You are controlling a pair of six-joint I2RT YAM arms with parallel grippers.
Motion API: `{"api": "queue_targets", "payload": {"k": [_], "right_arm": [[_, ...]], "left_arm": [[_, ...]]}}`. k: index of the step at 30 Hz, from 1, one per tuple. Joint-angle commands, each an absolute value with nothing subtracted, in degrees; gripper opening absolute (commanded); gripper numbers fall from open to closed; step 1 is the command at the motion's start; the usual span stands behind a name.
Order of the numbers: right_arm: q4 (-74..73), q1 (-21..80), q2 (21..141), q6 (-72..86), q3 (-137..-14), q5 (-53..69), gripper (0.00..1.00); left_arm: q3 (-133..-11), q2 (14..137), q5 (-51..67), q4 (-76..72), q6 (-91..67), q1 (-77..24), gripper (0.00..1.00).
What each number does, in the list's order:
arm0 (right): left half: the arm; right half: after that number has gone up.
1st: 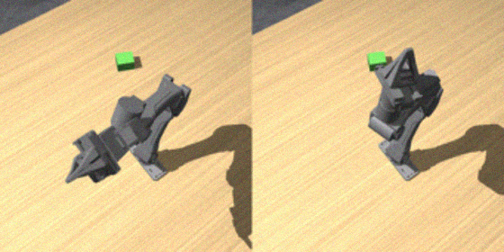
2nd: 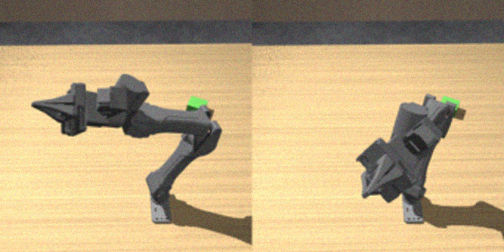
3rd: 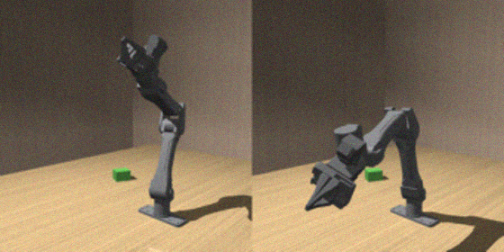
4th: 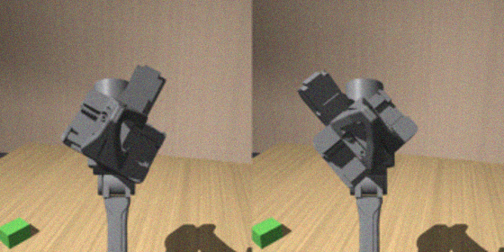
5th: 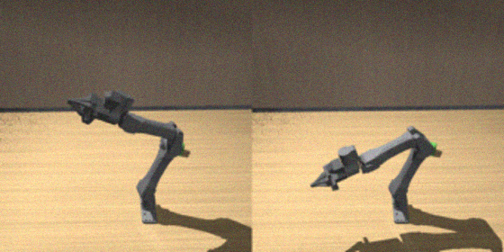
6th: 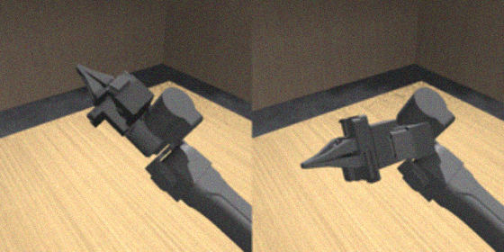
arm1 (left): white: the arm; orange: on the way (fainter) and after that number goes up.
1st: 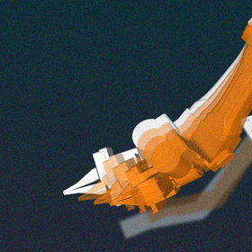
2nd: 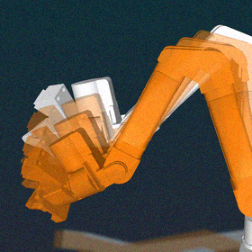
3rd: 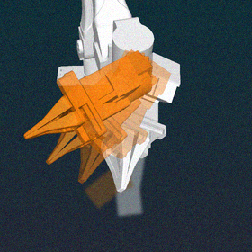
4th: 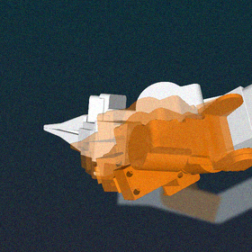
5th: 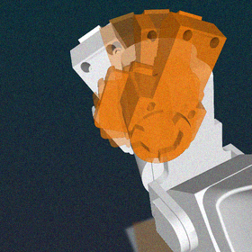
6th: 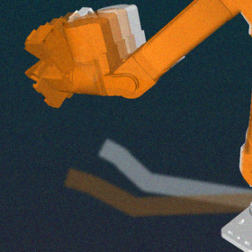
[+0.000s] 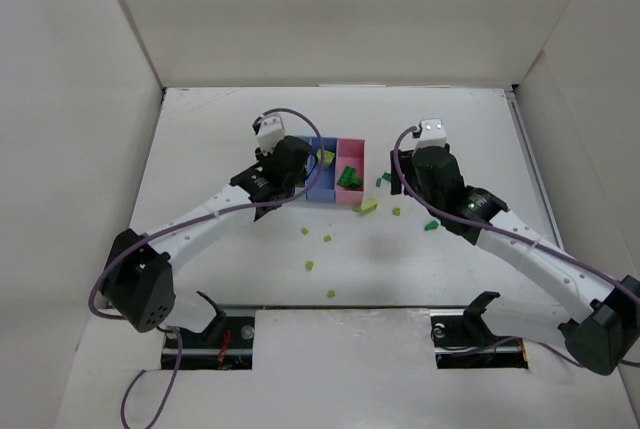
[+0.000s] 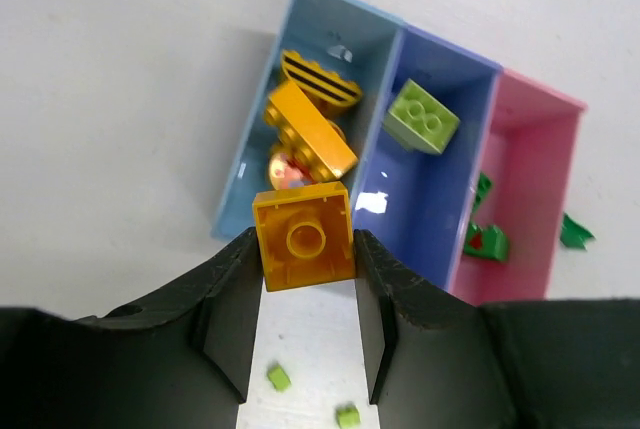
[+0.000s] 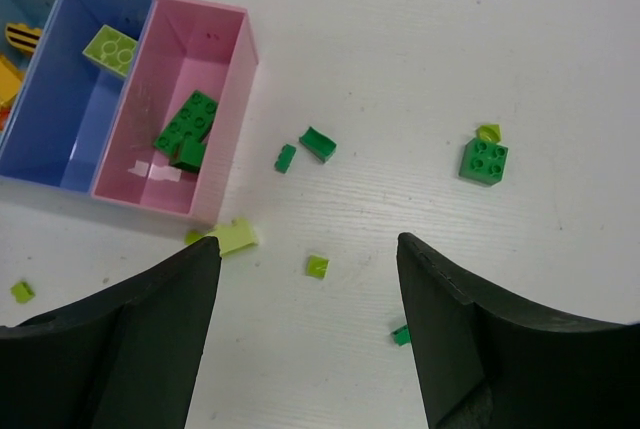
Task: Sort the legos into containers by color
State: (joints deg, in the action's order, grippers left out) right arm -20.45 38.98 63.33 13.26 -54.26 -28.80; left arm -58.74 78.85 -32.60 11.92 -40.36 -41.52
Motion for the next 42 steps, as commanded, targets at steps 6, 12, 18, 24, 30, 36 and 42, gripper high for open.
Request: {"api": "queue_targets", "payload": {"k": [6,12,18,24,30,36,42], "right_arm": [[-18.19,34.64,65.56,11.51,-53.88,-27.77,0.76],[-18.19,33.05,65.57,10.99,-53.88,-26.63,0.76],[-18.19,31.9,66.62,10.46,-53.88,-24.97,0.77],[-17.58,31.9,64.34,6.25,-51.86,-20.23,0.77],[-11.44,31.9,63.11,0.71,-45.71,-6.61,0.81],[-5.2,34.62,67.4,-1.05,-42.54,-2.2,0.81],[0.26,35.86,76.8,-1.85,-43.15,-3.08,0.81]], "left_arm": [[-64.5,85.69,-31.64,9.14,-34.72,-36.75,0.36],[-65.3,88.24,-28.92,10.37,-35.86,-35.42,0.41],[-64.78,88.24,-28.3,10.37,-37.18,-34.89,0.66],[-64.08,85.96,-26.99,10.9,-37.18,-34.89,0.7],[-60.3,76.58,-26.46,12.21,-37.18,-36.82,1.0],[-52.4,66.9,-24.61,14.41,-38.58,-38.06,1.0],[-44.21,58.36,-22.68,14.41,-43.06,-38.58,1.0]]}}
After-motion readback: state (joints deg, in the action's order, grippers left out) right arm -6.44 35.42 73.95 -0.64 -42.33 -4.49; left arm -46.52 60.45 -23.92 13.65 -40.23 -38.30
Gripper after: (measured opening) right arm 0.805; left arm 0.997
